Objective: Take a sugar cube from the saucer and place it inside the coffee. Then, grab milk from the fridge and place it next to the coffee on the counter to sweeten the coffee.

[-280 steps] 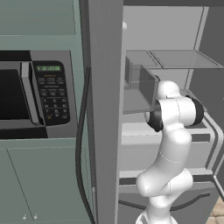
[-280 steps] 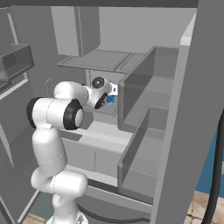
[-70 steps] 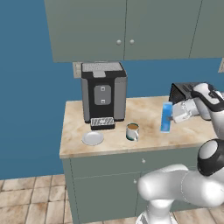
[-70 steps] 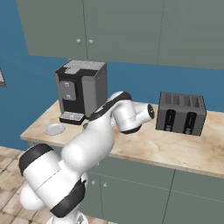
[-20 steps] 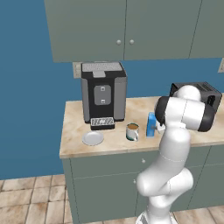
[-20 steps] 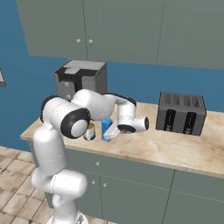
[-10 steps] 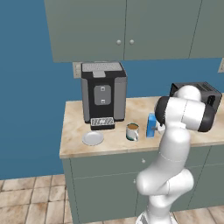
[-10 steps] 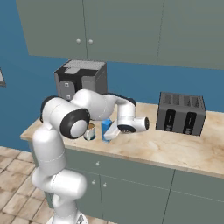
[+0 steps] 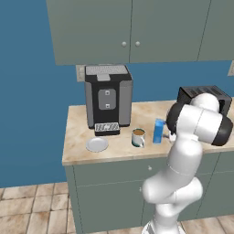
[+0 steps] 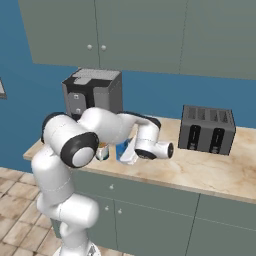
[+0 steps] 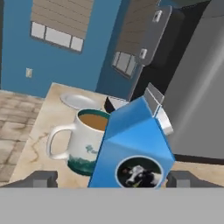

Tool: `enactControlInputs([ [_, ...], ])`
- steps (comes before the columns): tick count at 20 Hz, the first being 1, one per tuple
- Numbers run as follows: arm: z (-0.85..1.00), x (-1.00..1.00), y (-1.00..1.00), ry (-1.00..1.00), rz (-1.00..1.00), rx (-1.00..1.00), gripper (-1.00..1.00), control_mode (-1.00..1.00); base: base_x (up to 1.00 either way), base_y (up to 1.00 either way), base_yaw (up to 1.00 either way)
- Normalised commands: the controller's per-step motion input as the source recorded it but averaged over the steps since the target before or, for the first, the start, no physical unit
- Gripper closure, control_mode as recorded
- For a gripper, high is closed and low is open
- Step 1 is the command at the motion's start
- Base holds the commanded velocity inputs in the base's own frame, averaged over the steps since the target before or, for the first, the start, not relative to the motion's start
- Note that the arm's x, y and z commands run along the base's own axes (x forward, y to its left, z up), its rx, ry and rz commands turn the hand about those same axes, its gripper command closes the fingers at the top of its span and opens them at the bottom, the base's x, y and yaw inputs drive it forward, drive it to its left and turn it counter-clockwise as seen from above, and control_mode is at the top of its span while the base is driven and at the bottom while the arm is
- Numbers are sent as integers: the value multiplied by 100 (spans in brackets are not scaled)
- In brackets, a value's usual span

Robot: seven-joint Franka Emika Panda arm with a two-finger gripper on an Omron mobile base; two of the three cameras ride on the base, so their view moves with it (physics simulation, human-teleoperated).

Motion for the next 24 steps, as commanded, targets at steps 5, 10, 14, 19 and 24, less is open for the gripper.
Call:
enactControlInputs([
  [5,38,-47,-19,-37,-6,0,-100,-100,0,0,0],
  [10,51,-51,-18,-42,-9,-1,-100,-100,0,0,0],
  [14,62,-40,-7,-46,-6,-6,-100,-100,0,0,0],
  [19,79,-65,50,-72,14,-34,-100,-100,0,0,0],
  [24,63,-63,86,-82,21,-52,-100,-100,0,0,0],
])
